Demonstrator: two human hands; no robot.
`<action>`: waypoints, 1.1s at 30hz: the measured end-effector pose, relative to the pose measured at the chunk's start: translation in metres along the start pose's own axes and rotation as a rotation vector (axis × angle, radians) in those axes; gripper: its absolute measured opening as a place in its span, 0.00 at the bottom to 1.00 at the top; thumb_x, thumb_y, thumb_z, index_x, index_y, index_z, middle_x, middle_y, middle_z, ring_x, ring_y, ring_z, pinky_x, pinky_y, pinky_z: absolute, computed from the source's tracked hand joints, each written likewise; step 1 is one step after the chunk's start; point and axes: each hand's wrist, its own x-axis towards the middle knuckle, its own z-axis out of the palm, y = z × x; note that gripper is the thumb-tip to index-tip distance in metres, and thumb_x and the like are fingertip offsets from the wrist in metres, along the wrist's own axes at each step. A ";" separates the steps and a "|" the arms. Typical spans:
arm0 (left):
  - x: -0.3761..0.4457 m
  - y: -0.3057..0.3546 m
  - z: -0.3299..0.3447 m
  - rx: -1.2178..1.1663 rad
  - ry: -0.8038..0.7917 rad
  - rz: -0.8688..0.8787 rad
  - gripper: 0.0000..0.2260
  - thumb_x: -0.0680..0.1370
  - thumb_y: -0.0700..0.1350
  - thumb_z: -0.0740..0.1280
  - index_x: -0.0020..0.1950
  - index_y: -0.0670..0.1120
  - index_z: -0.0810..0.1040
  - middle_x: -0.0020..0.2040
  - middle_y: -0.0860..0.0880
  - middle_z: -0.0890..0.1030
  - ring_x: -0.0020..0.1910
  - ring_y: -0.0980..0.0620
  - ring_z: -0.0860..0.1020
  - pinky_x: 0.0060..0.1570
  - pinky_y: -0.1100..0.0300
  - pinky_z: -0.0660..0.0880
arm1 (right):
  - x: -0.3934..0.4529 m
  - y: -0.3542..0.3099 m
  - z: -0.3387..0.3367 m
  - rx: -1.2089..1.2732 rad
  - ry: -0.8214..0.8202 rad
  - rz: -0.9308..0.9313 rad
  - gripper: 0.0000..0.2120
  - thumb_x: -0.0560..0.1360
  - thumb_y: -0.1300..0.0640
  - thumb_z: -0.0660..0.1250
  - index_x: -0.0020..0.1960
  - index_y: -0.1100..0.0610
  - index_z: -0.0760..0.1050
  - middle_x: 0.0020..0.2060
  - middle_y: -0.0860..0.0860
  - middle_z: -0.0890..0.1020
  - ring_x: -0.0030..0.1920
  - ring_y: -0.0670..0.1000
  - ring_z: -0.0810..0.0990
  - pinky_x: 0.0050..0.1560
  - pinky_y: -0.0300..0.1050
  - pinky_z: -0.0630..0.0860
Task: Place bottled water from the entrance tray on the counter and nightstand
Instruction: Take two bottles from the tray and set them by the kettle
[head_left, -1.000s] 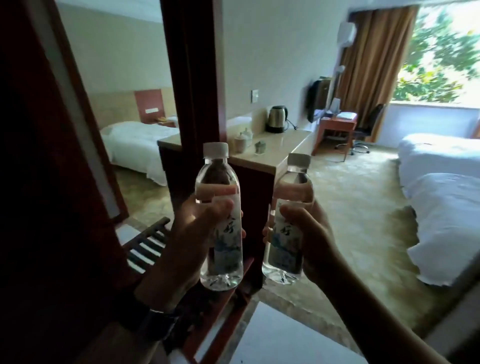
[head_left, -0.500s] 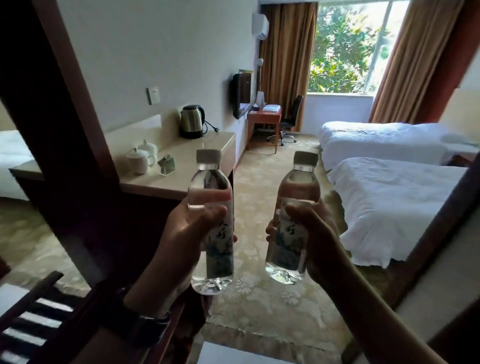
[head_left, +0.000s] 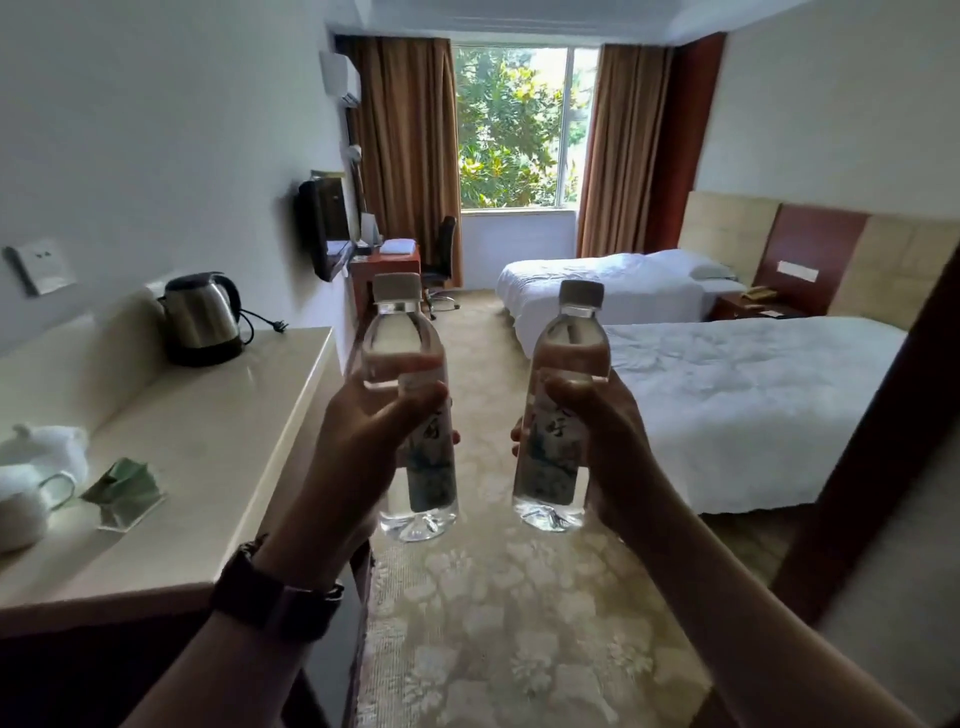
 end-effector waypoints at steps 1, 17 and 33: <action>0.017 -0.007 0.001 0.002 -0.010 -0.003 0.24 0.63 0.49 0.73 0.56 0.40 0.78 0.42 0.42 0.82 0.32 0.48 0.83 0.31 0.60 0.79 | 0.016 0.006 -0.002 -0.006 0.009 -0.001 0.11 0.70 0.53 0.68 0.51 0.52 0.75 0.40 0.58 0.80 0.35 0.55 0.83 0.38 0.52 0.83; 0.308 -0.140 -0.012 0.034 0.245 0.007 0.22 0.63 0.54 0.72 0.52 0.45 0.79 0.43 0.44 0.81 0.36 0.47 0.82 0.35 0.58 0.79 | 0.363 0.162 -0.017 0.082 -0.282 0.063 0.09 0.70 0.56 0.68 0.49 0.47 0.77 0.38 0.52 0.81 0.36 0.57 0.82 0.38 0.54 0.83; 0.429 -0.199 -0.226 0.254 0.733 0.104 0.18 0.64 0.49 0.74 0.51 0.47 0.79 0.39 0.54 0.81 0.40 0.53 0.82 0.41 0.55 0.81 | 0.560 0.341 0.226 0.267 -0.824 0.225 0.14 0.68 0.58 0.70 0.52 0.57 0.75 0.36 0.56 0.79 0.34 0.58 0.81 0.39 0.55 0.81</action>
